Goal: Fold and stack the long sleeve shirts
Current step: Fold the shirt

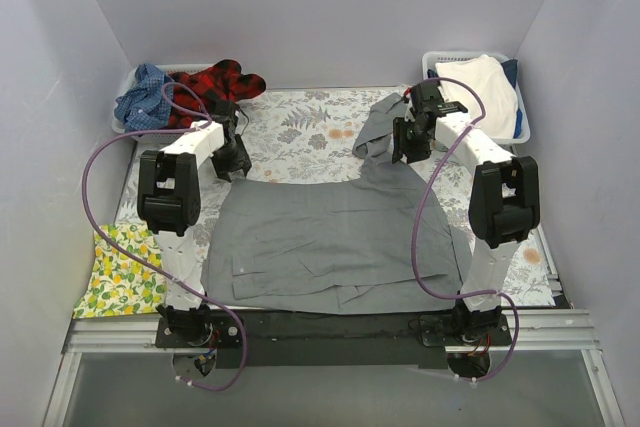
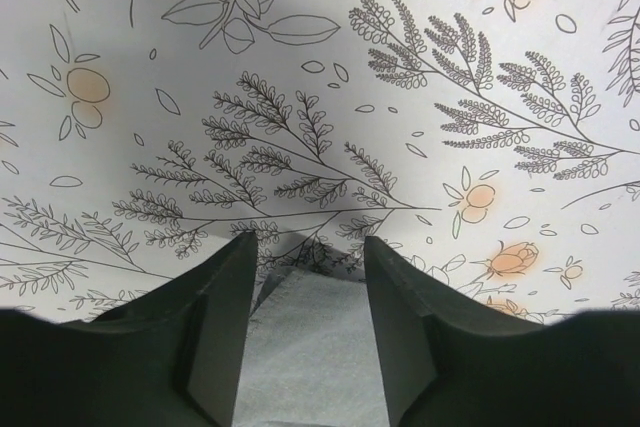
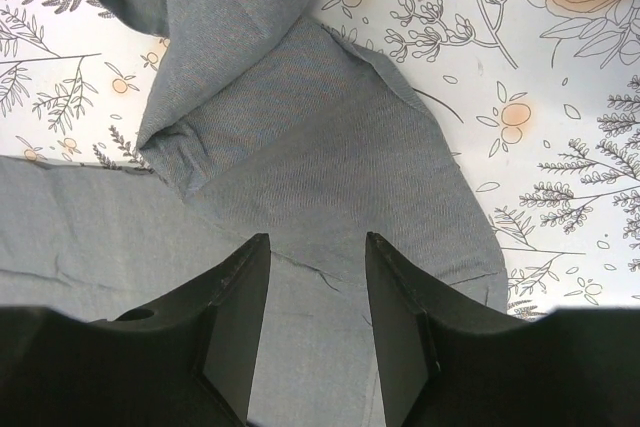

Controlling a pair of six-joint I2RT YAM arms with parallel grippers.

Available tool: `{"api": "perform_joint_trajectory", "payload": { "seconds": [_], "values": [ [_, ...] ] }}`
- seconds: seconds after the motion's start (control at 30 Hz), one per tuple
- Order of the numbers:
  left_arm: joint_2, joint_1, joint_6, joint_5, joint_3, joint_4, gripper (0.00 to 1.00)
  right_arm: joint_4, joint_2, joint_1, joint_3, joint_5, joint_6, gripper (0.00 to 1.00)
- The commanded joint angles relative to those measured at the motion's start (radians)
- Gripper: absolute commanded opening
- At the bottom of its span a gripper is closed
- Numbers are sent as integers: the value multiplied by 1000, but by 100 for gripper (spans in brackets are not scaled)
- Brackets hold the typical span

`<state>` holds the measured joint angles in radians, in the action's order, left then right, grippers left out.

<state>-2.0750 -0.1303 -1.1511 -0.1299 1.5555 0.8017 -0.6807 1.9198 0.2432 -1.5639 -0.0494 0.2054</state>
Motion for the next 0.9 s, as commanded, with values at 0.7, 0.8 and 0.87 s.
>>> {"api": "perform_joint_trajectory", "payload": {
  "seconds": [0.7,0.8,0.87],
  "values": [
    [187,-71,-18,-68,-115,-21,57,12,21,-4,-13,-6,-17,51],
    [181,-75,-16,-66,-127,-19,50,12,21,-2,-8,-7,-17,52],
    [179,-78,-19,-66,-135,-21,42,13,21,-4,-8,-9,-17,52]
  ]
}}
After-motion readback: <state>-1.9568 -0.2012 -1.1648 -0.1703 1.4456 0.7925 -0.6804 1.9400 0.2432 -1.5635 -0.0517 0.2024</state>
